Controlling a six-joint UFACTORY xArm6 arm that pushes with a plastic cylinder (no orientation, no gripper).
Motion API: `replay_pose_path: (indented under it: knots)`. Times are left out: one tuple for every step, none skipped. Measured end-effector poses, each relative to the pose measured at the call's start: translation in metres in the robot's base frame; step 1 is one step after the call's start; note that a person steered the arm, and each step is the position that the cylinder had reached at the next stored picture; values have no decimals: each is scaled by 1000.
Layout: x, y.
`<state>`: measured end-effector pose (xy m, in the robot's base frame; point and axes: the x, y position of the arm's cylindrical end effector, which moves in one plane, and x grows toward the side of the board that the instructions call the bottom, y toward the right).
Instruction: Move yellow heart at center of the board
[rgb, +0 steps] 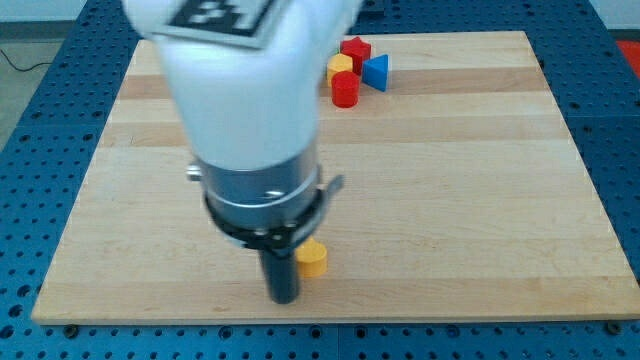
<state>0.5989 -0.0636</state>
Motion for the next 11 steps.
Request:
replay_pose_path:
  knots:
    - [-40, -4]
    - [-53, 7]
    - [-48, -8]
    - [-28, -20]
    - [2, -18]
    - [17, 19]
    - [-36, 22]
    - [-98, 17]
    - [-110, 11]
    - [-86, -2]
    - [-64, -2]
